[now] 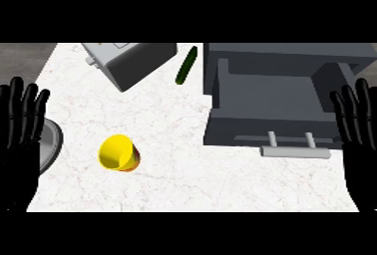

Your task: Pick up the cup, place it into the drawer and close the drawer

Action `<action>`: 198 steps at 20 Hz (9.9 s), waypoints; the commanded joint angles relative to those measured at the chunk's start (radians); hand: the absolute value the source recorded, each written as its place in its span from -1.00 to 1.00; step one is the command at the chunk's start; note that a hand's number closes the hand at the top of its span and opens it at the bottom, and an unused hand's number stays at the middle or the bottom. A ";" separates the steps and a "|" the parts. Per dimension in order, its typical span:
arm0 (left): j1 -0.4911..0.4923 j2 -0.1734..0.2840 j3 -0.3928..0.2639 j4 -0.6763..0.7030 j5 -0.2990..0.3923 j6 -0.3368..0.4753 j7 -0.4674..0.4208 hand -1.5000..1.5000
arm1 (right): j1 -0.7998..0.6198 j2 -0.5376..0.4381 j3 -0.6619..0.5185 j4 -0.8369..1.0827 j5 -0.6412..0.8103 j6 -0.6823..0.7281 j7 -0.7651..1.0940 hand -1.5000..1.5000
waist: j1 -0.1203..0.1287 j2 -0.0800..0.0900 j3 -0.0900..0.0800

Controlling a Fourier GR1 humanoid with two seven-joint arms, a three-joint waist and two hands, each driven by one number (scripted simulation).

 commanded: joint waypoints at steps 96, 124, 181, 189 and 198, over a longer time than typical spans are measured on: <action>-0.108 -0.097 0.079 1.270 0.361 0.218 -0.844 -1.00 | -0.049 0.004 -0.055 -0.067 -0.151 0.142 0.216 -1.00 | -0.028 -0.009 0.034; -0.241 -0.097 0.091 1.418 0.434 0.024 -1.011 1.00 | -0.129 0.023 -0.038 0.013 -0.095 0.111 0.192 -1.00 | -0.024 -0.009 0.034; -0.925 -0.098 -0.127 0.985 0.249 0.219 -0.166 1.00 | -0.022 -0.006 -0.115 0.023 -0.145 0.179 0.121 -1.00 | -0.036 -0.008 0.034; -1.125 -0.098 -0.186 1.275 0.362 0.343 -0.226 1.00 | -0.090 -0.006 -0.100 0.076 -0.153 0.186 0.122 -1.00 | -0.053 -0.004 0.035; -1.247 -0.098 -0.292 1.510 0.513 0.377 -0.310 1.00 | -0.132 0.004 -0.093 0.105 -0.123 0.160 0.118 -1.00 | -0.069 0.002 0.035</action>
